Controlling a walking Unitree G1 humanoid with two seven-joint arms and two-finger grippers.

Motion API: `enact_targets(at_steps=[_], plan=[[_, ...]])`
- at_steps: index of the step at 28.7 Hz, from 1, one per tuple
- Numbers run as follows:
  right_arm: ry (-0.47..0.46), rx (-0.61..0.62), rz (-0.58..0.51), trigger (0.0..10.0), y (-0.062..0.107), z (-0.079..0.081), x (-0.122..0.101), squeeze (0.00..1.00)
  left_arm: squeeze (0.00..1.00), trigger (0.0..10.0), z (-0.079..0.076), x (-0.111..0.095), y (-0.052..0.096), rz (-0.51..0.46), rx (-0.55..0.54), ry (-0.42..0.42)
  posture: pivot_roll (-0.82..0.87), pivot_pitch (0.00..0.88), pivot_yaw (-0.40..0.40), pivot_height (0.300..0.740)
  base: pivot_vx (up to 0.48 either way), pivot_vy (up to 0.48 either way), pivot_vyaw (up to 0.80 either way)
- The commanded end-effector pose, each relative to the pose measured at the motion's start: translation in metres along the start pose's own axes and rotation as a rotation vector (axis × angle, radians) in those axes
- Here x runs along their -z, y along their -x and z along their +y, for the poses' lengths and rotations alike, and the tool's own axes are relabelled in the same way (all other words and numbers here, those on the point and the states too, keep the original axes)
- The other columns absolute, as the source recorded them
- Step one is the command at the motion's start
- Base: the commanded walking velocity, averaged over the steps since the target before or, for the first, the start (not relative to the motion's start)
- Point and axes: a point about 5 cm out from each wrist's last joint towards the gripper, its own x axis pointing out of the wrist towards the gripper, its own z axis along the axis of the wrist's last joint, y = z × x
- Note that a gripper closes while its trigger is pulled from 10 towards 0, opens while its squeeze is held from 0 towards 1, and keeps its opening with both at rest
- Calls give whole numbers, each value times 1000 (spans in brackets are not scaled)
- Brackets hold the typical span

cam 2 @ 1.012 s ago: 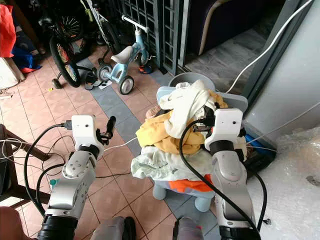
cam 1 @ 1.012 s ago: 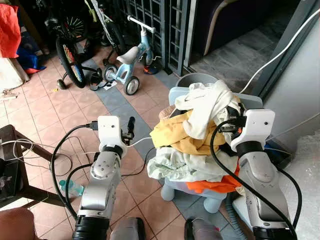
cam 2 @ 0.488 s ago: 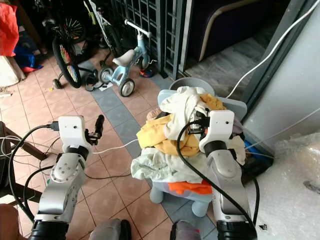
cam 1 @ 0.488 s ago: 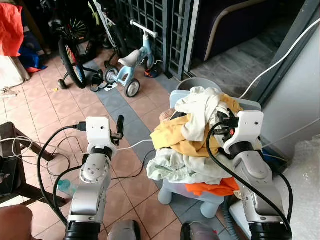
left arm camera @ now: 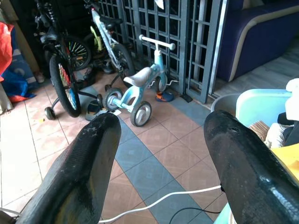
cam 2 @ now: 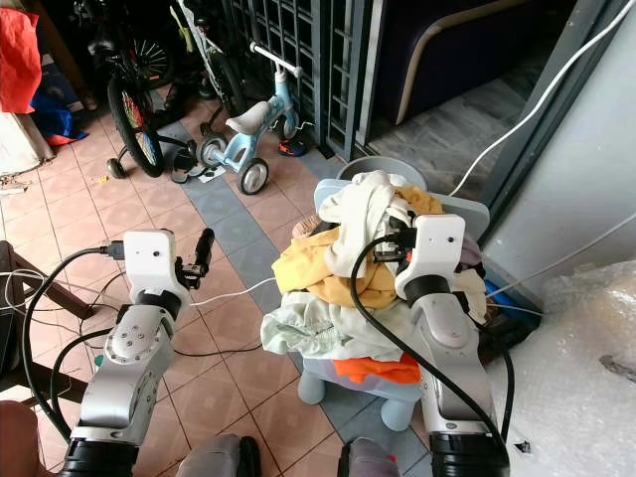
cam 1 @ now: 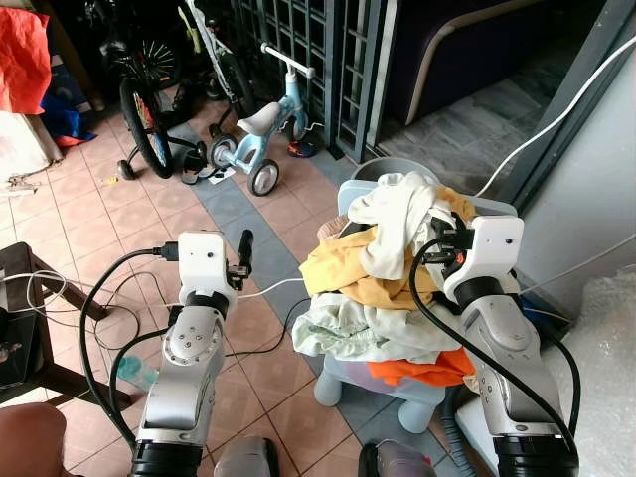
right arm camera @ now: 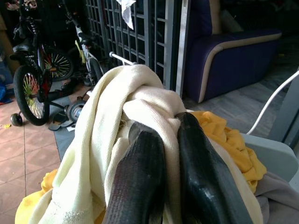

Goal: Clothes washing

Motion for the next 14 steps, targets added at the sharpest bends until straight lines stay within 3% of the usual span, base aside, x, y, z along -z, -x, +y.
enact_targets(at_steps=[1, 4, 10, 14], plan=[[21, 36, -2, 10000, -1, -5, -3, 0, 0, 10000, -1, -8, -2, -34, 18, -5, -22, 86, 41, 740, 0, 0, 0], [17, 51, 16, 10000, -3, -7, -1, 0, 0, 10000, -2, -10, -4, -38, 18, -6, -25, 87, 44, 740, 0, 0, -383], [71, 70, -69, 10000, -12, -10, -20, 0, 0, 10000, -7, -11, -7, -44, 26, -9, -30, 90, 48, 740, 0, 0, -767], [129, 126, -134, 10000, -23, -21, -37, 0, 0, 10000, -13, -15, -10, -62, 47, -20, -29, 83, 50, 740, 0, 0, -778]])
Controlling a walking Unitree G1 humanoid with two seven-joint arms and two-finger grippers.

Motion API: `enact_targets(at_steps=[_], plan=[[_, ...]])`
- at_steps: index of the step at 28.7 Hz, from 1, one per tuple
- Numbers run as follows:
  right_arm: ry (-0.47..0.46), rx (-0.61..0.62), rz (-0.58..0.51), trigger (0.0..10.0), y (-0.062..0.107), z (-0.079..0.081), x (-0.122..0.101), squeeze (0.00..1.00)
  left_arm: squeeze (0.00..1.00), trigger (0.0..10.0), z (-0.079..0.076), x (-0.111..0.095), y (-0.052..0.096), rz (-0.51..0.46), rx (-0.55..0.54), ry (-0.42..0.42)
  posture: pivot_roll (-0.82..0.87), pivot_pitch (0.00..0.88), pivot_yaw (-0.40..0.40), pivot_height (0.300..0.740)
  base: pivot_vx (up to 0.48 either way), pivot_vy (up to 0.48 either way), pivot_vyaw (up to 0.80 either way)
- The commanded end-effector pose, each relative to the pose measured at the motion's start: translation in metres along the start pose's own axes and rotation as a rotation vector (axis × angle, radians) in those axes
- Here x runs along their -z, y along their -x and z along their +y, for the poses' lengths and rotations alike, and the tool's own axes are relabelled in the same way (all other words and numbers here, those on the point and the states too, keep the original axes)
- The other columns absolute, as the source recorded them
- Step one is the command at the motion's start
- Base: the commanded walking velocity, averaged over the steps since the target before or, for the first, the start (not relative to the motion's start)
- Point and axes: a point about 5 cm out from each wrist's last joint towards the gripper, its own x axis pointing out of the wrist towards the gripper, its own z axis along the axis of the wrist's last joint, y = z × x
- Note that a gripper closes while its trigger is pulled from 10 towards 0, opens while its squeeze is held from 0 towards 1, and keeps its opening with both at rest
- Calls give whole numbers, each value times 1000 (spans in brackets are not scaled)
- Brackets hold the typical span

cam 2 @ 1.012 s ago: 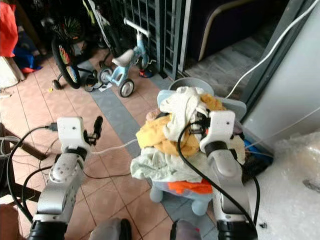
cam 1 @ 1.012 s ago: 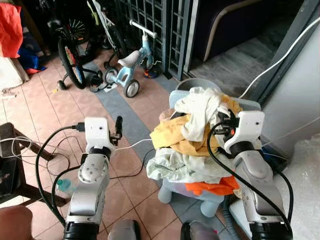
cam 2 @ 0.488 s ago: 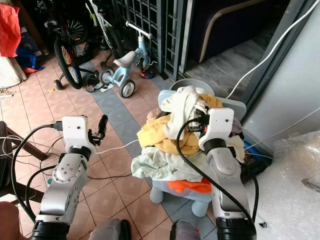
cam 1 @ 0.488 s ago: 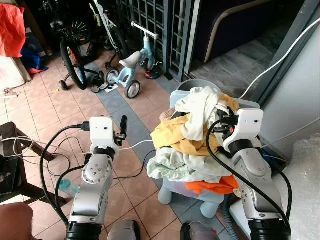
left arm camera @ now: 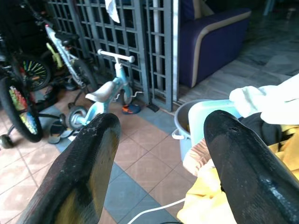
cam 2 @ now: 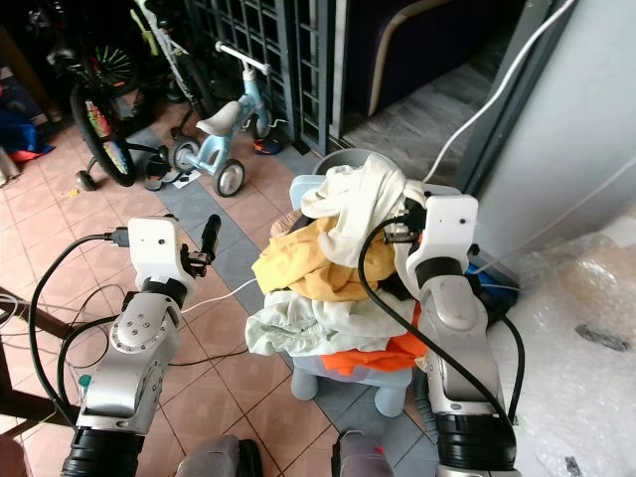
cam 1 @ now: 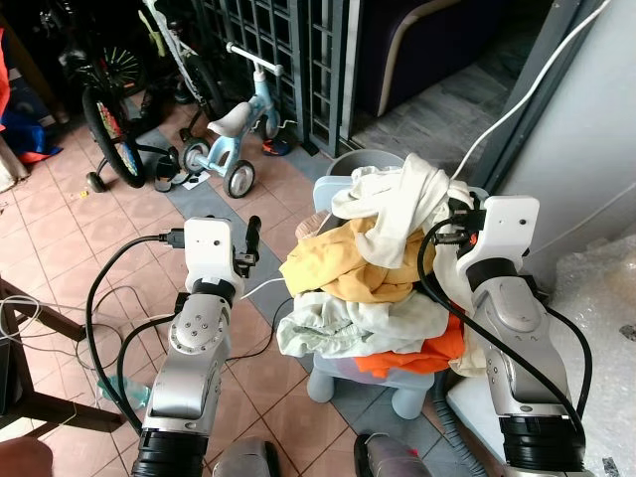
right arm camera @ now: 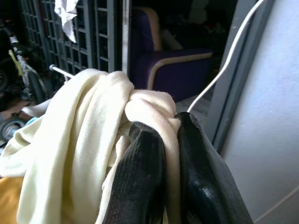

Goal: Clothes washing

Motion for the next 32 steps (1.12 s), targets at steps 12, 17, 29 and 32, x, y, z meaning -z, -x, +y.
enact_targets(at_steps=[12, 17, 29, 32], plan=[[288, 514, -233, 10000, -32, -111, -71, 0, 0, 10000, -1, 2, 0, 0, 14, -20, -27, 74, 52, 740, 0, -180, -783], [359, 651, -228, 10000, -32, -149, -80, 0, 0, 10000, -2, -2, -3, -22, 18, -23, -24, 68, 49, 740, 0, 0, -786], [443, 850, -203, 10000, -28, -193, -87, 0, 0, 10000, 2, 1, -2, -11, 7, -16, -18, 67, 50, 740, 0, -312, -788], [458, 895, -191, 10000, -25, -205, -88, 0, 0, 10000, 2, 0, -2, -13, 7, -16, -19, 68, 51, 740, 0, -444, -788]])
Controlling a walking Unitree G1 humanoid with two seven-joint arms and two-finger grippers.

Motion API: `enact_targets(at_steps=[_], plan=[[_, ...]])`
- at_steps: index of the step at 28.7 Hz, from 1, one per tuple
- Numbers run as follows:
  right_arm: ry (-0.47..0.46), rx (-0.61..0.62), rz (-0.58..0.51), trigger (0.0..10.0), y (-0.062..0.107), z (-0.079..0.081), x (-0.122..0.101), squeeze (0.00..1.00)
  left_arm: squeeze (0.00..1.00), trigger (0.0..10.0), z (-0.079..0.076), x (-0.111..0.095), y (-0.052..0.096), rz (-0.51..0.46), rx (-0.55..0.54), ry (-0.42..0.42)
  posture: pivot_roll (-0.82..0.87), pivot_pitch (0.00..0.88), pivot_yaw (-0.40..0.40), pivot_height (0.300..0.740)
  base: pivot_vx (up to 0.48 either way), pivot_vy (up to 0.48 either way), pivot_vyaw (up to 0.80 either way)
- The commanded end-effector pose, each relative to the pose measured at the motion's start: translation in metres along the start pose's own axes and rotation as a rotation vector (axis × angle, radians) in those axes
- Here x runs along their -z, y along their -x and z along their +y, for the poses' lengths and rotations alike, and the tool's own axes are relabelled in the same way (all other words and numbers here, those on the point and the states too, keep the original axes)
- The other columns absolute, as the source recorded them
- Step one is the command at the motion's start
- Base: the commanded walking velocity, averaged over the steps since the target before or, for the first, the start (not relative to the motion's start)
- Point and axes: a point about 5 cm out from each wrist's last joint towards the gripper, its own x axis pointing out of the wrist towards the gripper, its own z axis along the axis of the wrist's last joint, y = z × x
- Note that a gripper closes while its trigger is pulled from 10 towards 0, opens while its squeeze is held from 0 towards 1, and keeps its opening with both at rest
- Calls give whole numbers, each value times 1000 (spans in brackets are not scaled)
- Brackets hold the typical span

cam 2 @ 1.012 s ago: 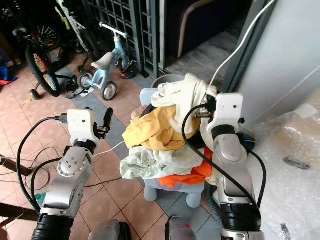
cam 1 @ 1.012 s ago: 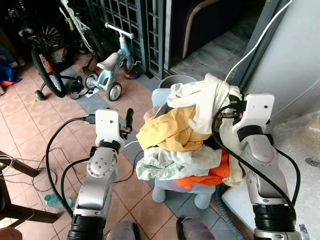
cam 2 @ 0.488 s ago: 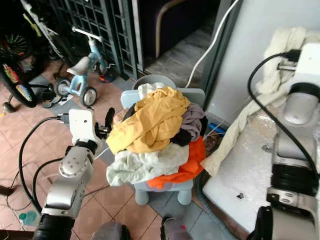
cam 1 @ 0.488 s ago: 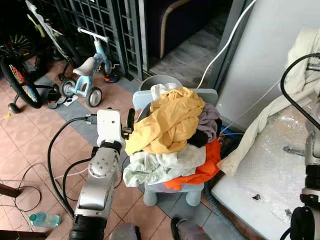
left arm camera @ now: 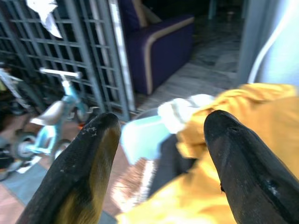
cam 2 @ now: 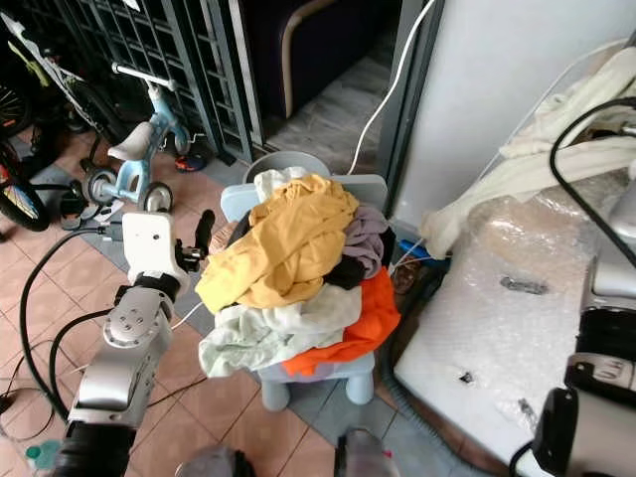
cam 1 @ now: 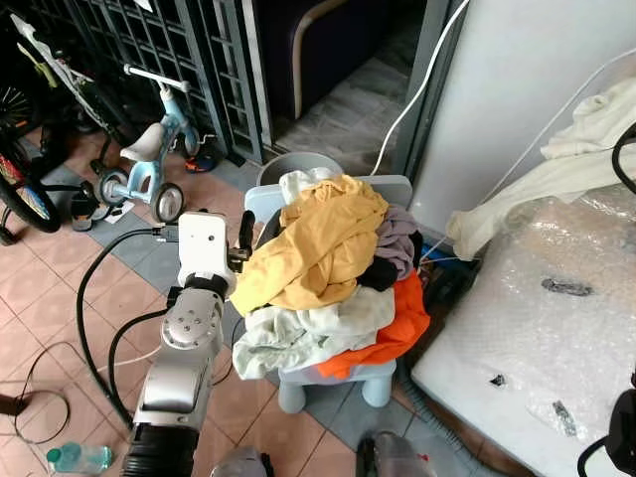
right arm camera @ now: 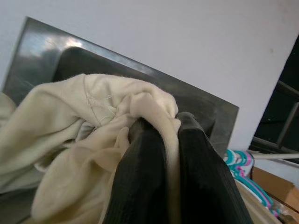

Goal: Clothes washing

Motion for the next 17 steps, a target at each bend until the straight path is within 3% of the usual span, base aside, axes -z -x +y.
enact_targets(at_steps=[1, 4, 10, 12, 14, 15, 17], plan=[[12, 68, -11, 10000, -7, -14, -2, 0, 0, 10000, -1, 0, 0, 0, 8, -16, -20, 68, 52, 740, 0, -458, -788], [18, 94, 17, 10000, -11, -19, 3, 0, 0, 10000, -2, 0, 0, 2, 9, -13, -20, 69, 51, 740, 0, -459, -783], [2, 83, 106, 10000, -8, -14, 17, 0, 0, 10000, -2, 0, 0, 5, 3, 14, -19, 70, 50, 740, 0, 0, -773], [4, 11, 207, 10000, -2, 1, 33, 0, 0, 10000, -2, 1, 0, 8, -2, 16, -18, 71, 49, 740, 0, 0, 0], [-14, -17, 241, 10000, 1, 6, 38, 0, 0, 10000, -2, 1, 0, 9, -4, 17, -18, 71, 49, 740, 0, 0, 0], [-50, -111, 326, 10000, 12, 22, 50, 0, 0, 10000, -2, 1, 0, 6, -3, 21, -18, 72, 48, 740, 0, 0, 0], [-82, -145, 344, 10000, 17, 28, 53, 0, 0, 10000, -1, 0, 0, 4, -2, 19, -17, 72, 48, 740, 0, 0, 0]])
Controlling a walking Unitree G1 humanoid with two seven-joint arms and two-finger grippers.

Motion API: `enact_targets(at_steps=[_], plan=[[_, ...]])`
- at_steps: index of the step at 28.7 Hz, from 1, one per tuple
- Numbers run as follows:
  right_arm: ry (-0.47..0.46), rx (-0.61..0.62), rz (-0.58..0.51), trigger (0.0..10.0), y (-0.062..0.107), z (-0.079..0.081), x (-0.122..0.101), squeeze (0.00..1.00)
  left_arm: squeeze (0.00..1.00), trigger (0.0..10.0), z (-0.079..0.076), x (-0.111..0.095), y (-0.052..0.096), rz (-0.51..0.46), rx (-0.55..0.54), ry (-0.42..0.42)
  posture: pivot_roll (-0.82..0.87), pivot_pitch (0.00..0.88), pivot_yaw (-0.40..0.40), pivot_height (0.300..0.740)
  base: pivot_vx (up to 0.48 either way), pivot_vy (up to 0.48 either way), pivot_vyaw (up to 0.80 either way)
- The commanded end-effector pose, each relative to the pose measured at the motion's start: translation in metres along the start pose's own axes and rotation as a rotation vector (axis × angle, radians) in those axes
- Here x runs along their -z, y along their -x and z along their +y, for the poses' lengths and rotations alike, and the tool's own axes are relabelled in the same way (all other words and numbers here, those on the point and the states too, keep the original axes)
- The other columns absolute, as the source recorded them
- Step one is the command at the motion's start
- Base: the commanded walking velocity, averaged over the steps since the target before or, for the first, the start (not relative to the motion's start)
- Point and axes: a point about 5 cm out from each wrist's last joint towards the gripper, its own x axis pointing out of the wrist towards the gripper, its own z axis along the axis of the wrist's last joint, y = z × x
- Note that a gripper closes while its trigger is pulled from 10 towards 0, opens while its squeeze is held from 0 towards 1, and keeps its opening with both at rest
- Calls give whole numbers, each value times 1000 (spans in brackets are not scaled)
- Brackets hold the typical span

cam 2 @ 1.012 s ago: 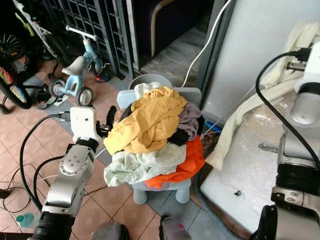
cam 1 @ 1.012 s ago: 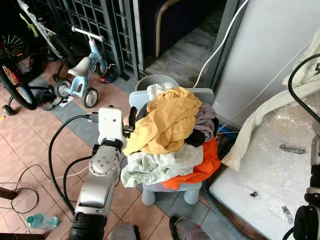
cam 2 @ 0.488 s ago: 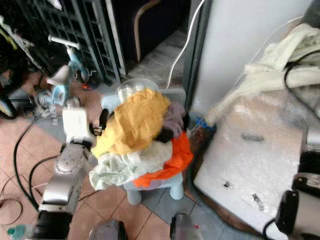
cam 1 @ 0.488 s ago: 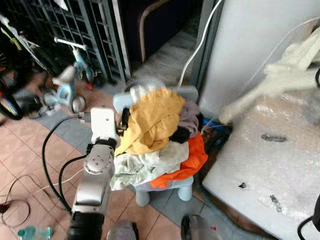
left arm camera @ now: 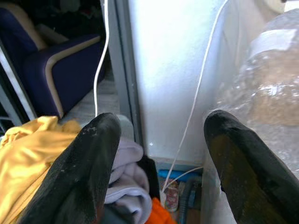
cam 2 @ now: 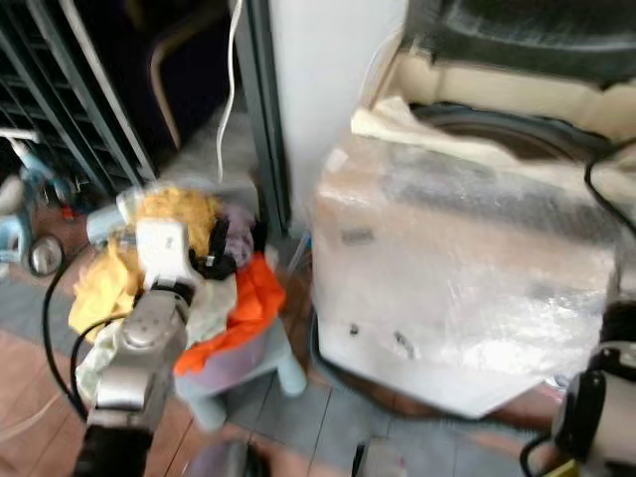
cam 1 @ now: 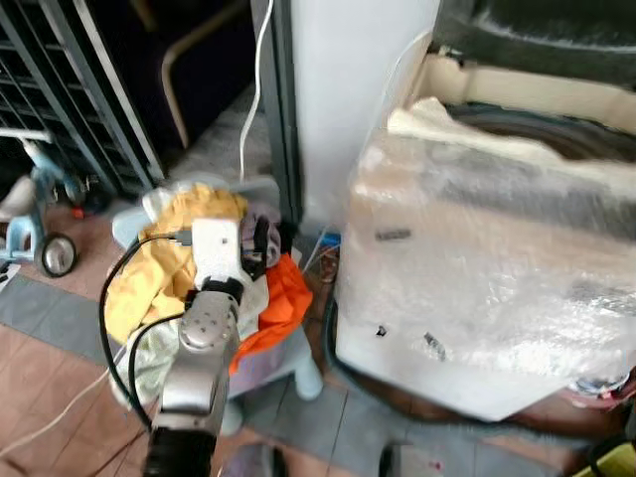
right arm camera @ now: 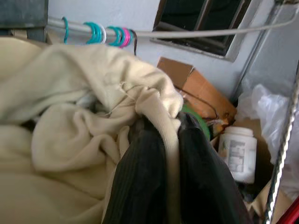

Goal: Clothes washing

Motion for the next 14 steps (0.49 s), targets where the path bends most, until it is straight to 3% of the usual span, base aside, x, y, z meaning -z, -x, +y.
enact_targets(at_steps=[1, 5, 9, 14], plan=[[-66, -101, 32, 10000, 7, 19, 4, 0, 0, 10000, 11, 1, 2, 5, -38, -9, -18, 73, 49, 740, 0, 0, 0], [-107, -194, 4, 10000, 16, 37, -1, 0, 0, 10000, 13, 2, 2, 9, -40, -1, -20, 74, 49, 740, 0, 0, 0], [-124, -227, -18, 10000, 17, 43, -5, 0, 0, 10000, 13, 2, 2, 8, -41, 2, -20, 75, 48, 740, 0, 0, 0], [-240, -352, -158, 10000, 26, 62, -35, 0, 0, 10000, 15, 2, 1, 8, -49, 17, -23, 79, 44, 740, 322, 0, 0]])
